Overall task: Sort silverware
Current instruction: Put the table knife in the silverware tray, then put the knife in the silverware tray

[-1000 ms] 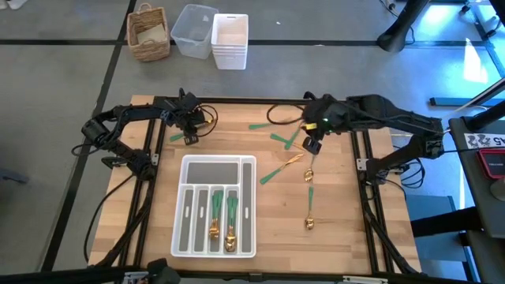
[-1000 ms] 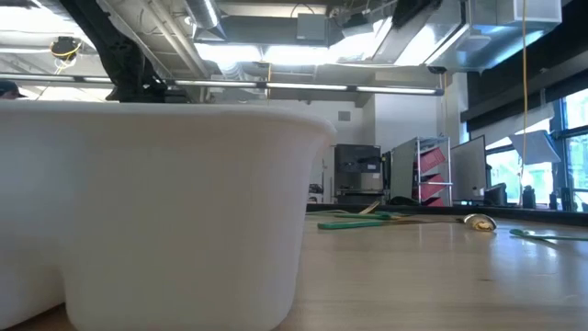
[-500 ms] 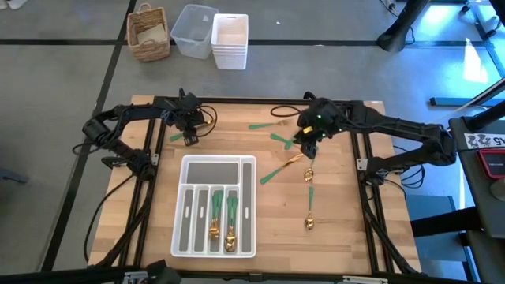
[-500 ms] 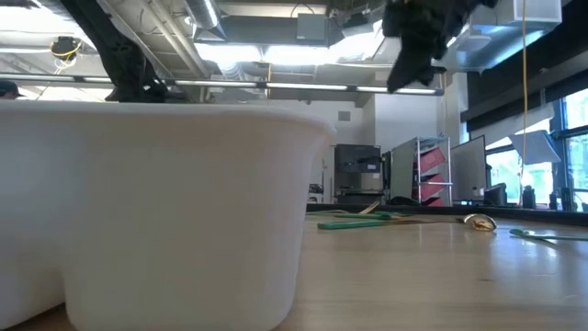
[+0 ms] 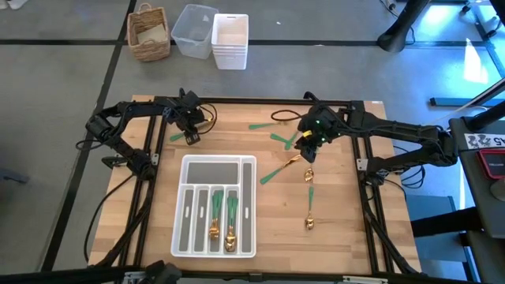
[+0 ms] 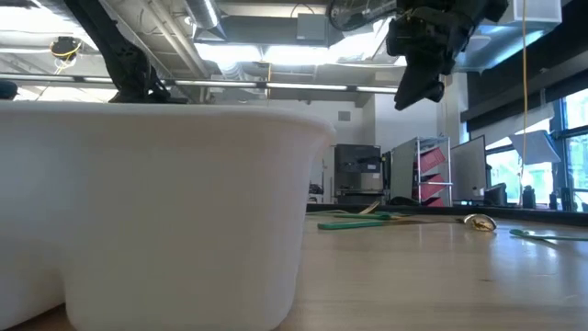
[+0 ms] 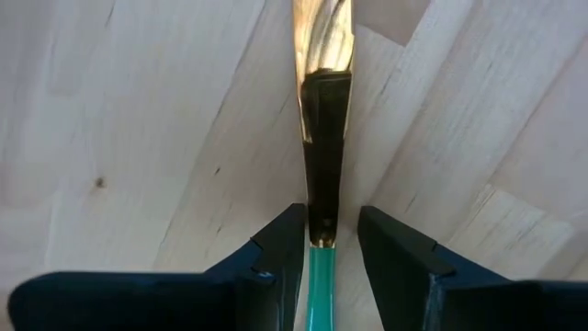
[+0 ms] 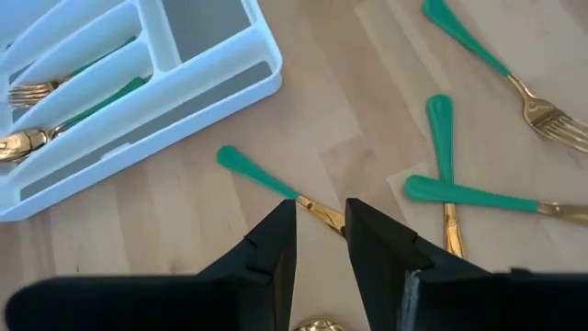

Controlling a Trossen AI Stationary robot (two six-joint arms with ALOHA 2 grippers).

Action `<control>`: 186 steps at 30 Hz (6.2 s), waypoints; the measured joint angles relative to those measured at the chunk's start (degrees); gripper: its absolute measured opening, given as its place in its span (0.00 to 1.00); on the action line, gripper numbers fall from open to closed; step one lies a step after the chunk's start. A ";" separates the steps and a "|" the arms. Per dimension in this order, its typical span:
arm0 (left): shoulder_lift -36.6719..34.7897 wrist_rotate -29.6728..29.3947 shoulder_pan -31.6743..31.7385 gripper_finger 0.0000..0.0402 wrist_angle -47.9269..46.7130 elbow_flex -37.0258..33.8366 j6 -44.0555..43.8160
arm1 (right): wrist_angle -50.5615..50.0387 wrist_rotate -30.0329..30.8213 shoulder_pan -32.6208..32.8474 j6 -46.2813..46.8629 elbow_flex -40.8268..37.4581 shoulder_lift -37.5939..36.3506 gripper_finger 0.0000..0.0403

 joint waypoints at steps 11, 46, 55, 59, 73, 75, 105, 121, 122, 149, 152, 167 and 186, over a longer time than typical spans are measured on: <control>0.00 1.94 -0.17 0.04 -1.47 0.71 -4.22 | 1.67 -0.02 0.00 0.00 0.00 0.00 0.25; 0.59 8.47 -0.24 0.08 -0.54 5.67 -6.39 | 1.65 0.00 0.00 -0.17 0.00 0.02 0.25; 0.48 10.36 -0.46 0.07 -2.86 14.76 -8.21 | 1.63 -0.02 0.00 -0.17 0.02 0.02 0.25; 0.46 13.64 -1.49 0.08 -7.57 20.58 -6.47 | 1.61 -0.24 0.00 -0.20 0.02 0.02 0.25; 0.39 22.15 -17.47 0.09 -24.69 34.02 6.75 | -3.43 -0.83 0.00 -0.31 0.07 0.02 0.25; 0.39 22.15 -20.95 0.09 -26.64 34.87 8.43 | -6.34 -0.83 0.00 -0.31 0.07 0.02 0.25; 0.39 2.34 -78.26 0.09 -29.48 33.04 19.29 | -11.97 -0.87 0.01 10.73 0.07 0.04 0.25; 0.39 -1.58 -85.09 0.09 -18.33 16.74 28.94 | -11.25 -0.87 0.04 16.54 0.07 0.04 0.25; 0.39 -1.56 -85.09 0.10 -18.06 16.02 29.54 | -11.25 -0.87 0.04 16.69 0.07 0.04 0.25; -2.58 -4.77 -85.38 0.31 -8.26 11.76 15.90 | -5.32 3.94 5.54 4.54 0.04 2.15 0.25; -5.71 -4.96 -85.35 0.31 -8.31 11.85 8.84 | -5.22 7.38 7.67 0.94 0.04 3.91 0.25; -18.38 -18.48 -85.29 0.31 -8.53 11.87 -30.30 | 6.31 14.40 8.26 -14.40 0.02 14.86 0.25; -18.38 -22.19 -84.87 0.31 -16.29 11.85 -54.93 | 6.99 10.25 8.26 -28.77 0.02 27.78 0.25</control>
